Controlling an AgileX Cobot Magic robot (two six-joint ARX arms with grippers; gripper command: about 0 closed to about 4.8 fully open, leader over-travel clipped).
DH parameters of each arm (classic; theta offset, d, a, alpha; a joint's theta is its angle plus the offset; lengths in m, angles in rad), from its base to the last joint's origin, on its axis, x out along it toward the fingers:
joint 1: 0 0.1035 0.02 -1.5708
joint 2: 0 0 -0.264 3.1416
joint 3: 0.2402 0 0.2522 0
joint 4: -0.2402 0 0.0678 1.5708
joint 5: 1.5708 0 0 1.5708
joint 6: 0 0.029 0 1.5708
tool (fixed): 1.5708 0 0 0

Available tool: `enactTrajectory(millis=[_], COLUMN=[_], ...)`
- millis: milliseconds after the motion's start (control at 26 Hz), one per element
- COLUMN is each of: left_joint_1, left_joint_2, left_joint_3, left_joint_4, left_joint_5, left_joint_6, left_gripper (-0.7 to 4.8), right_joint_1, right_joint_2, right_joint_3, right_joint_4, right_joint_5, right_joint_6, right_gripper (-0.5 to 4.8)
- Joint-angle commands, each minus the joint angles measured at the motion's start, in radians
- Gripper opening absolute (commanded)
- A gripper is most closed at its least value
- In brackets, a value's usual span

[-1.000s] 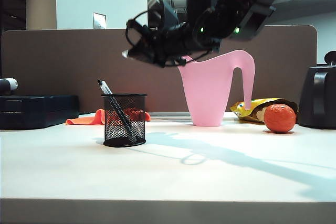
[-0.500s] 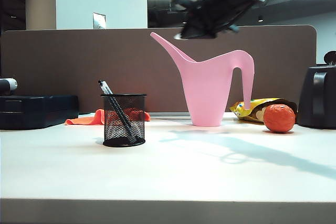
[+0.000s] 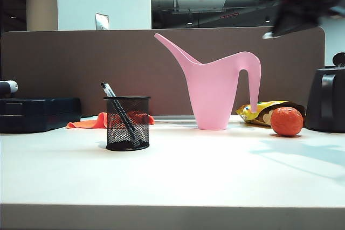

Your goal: Pick up a few water-based pens and put them in the pen basket.

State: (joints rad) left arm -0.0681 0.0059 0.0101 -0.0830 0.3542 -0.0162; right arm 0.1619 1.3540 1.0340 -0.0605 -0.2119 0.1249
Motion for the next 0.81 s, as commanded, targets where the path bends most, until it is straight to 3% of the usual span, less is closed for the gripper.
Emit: enactTrajectory(millis=[38, 346, 577, 807], left_joint_1=[0.001, 0.001, 0.001, 0.001], left_joint_2=[0.000, 0.000, 0.000, 0.000], left_joint_3=[0.002, 0.002, 0.002, 0.002], left_joint_4=[0.010, 0.018, 0.018, 0.023], left_joint_5=[-0.035, -0.215, -0.220, -0.220], left_joint_6=[0.005, 0.005, 0.004, 0.004], left_gripper=[-0.04, -0.04, -0.05, -0.04], right_joint_1=[-0.031, -0.031, -0.030, -0.031], right_joint_2=[-0.148, -0.515, -0.790, -1.046], right_joint_3=[-0.119, -0.433, -0.681, -0.842], right_joint_4=[0.007, 0.021, 0.135, 0.140], right_joint_5=[0.018, 0.172, 0.176, 0.221], right_joint_6=[-0.005, -0.058, -0.043, -0.043], right_gripper=[-0.06, -0.06, -0.06, -0.06])
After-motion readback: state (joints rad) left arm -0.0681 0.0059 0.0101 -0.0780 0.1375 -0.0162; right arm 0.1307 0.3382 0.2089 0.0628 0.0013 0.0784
